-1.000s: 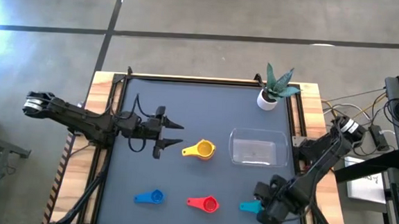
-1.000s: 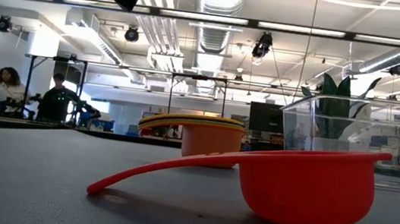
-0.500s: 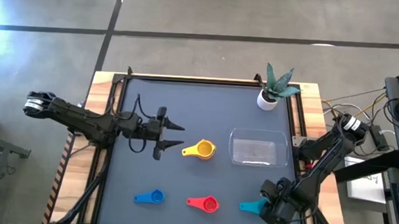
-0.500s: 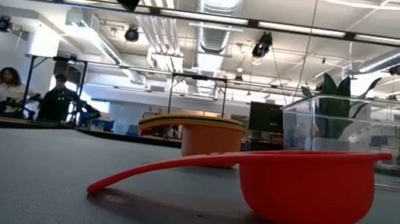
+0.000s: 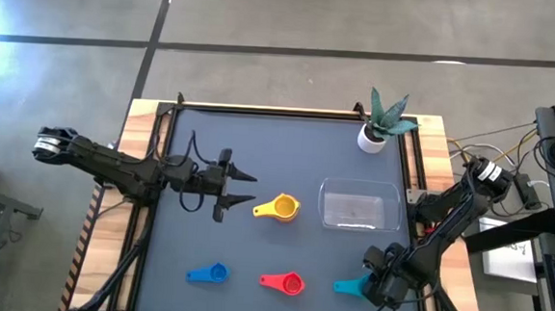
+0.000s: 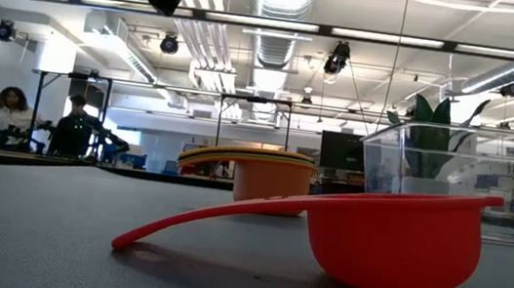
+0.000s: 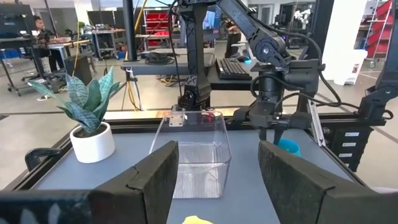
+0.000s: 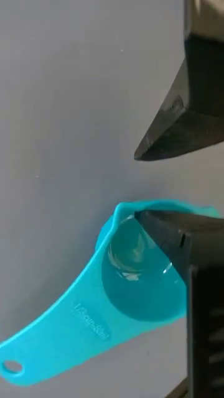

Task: Nest measuring cups in basket
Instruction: Stack the light blue measuring cup on top of the yellow measuring cup

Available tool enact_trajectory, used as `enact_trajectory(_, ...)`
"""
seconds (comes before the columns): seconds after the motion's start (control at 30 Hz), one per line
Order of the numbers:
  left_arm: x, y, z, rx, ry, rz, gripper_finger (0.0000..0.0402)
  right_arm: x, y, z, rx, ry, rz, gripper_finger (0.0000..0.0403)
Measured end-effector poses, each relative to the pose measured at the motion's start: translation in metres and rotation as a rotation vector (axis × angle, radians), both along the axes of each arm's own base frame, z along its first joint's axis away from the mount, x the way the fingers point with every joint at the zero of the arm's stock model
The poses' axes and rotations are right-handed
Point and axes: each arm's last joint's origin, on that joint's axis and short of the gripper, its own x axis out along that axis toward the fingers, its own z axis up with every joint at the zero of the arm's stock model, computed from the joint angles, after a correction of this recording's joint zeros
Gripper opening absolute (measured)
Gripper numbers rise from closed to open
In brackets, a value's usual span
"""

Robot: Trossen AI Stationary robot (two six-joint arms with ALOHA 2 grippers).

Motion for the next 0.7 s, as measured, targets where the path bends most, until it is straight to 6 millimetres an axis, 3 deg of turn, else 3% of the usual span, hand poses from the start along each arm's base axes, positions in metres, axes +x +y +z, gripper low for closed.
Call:
enact_trajectory(0.23, 0.0, 0.0, -0.001, 0.001, 0.009, 0.0, 0.0204, 0.004, 0.006, 0.005, 0.034, -0.042, 0.064, 0.0017)
enact_trajectory(0.47, 0.0, 0.0, -0.001, 0.0, 0.009, 0.001, 0.0204, 0.014, 0.017, 0.027, 0.047, -0.142, 0.086, 0.0009)
enact_trajectory(0.7, 0.0, 0.0, -0.001, -0.01, 0.008, 0.004, 0.0203, 0.032, 0.013, 0.078, -0.091, -0.382, 0.115, 0.0009)
